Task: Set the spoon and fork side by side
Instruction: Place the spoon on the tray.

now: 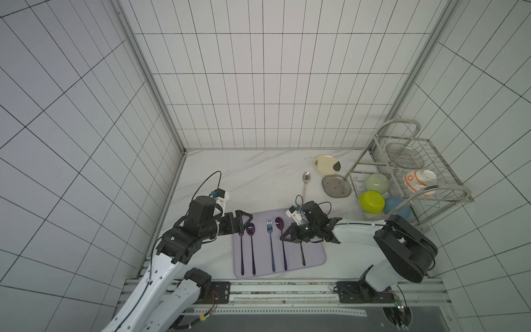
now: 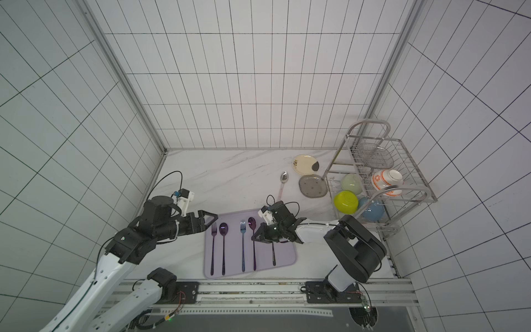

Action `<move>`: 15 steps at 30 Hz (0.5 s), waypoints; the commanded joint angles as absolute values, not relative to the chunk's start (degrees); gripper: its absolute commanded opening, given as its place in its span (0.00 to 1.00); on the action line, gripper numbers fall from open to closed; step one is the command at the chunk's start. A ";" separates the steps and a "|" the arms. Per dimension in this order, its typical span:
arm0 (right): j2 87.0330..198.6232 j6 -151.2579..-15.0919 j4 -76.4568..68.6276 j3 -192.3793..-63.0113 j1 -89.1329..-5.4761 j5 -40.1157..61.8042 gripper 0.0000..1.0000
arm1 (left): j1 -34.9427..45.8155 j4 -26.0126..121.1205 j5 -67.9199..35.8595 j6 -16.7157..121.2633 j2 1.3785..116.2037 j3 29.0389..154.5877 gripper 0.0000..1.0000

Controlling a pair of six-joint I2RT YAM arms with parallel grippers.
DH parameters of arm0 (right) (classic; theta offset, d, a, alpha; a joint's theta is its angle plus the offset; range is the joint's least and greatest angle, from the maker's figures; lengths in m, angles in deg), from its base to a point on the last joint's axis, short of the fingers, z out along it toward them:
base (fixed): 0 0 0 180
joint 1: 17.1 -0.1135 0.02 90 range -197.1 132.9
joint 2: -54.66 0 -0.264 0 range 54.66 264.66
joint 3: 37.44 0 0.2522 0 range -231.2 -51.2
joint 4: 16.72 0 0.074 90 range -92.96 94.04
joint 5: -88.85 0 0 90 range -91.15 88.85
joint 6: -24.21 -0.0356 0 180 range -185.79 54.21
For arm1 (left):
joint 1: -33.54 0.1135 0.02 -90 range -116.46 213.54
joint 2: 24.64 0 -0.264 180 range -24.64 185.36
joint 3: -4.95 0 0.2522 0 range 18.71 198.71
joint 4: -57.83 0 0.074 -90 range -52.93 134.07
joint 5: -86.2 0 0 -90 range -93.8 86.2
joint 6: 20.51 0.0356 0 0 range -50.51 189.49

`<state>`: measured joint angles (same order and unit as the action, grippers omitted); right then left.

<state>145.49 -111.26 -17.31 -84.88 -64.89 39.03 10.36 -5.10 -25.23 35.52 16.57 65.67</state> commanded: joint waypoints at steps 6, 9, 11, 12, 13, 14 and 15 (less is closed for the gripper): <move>149.29 -111.49 -22.16 -85.46 -65.62 38.09 0.00 | 10.53 -5.24 -24.45 36.53 15.80 65.07 0.92; 150.29 -111.53 -22.12 -85.61 -65.62 38.35 0.00 | 10.53 -5.15 -24.38 36.53 15.87 64.96 0.92; 150.50 -111.16 -21.33 -85.60 -65.57 38.18 0.00 | 10.56 -5.16 -24.33 36.53 15.99 64.95 0.92; 150.55 -110.72 -20.44 -85.72 -65.61 37.95 0.00 | 10.54 -5.15 -24.26 36.53 15.97 64.95 0.93; 150.55 -110.31 -19.44 -85.89 -65.62 37.80 0.00 | 10.53 -5.15 -24.23 36.46 15.97 64.98 0.93; 150.63 -109.85 -18.62 -86.04 -65.62 37.72 0.00 | 10.56 -5.16 -24.16 36.45 15.97 64.90 0.93; 150.70 -109.45 -17.81 -86.16 -65.62 37.58 0.00 | 10.51 -5.17 -24.09 36.45 15.98 64.92 0.93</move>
